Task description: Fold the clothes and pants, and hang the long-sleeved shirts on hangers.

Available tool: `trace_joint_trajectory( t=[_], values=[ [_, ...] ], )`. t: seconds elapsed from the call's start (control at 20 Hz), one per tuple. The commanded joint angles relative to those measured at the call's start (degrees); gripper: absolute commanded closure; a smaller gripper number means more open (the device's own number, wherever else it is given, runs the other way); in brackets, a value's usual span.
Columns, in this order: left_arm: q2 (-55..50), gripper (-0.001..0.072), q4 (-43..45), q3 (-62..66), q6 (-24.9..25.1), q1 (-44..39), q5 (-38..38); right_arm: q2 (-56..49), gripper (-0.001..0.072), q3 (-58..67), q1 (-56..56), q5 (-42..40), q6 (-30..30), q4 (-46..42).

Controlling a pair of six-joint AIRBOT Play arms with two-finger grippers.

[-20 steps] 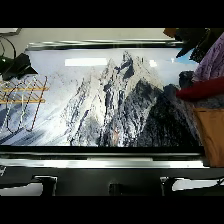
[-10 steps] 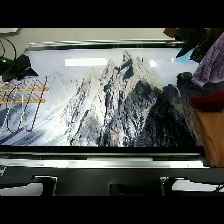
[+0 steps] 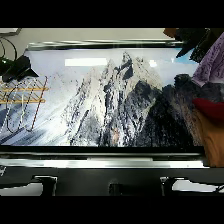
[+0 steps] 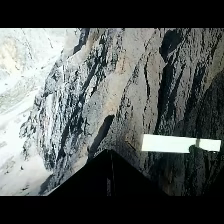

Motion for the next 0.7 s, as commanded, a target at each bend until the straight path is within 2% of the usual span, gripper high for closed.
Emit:
trace_joint_trajectory(
  t=[0.0,0.65],
  values=[
    [0.0,0.0692,0.0,0.0,0.0,0.1,0.0,0.0,0.0682,-6.1,0.0,2.9,-5.9,-6.6],
    [0.0,0.0691,0.0,0.0,0.0,0.1,-0.9,0.0,0.0681,-23.2,0.0,2.2,-10.8,-15.3]
  ],
)
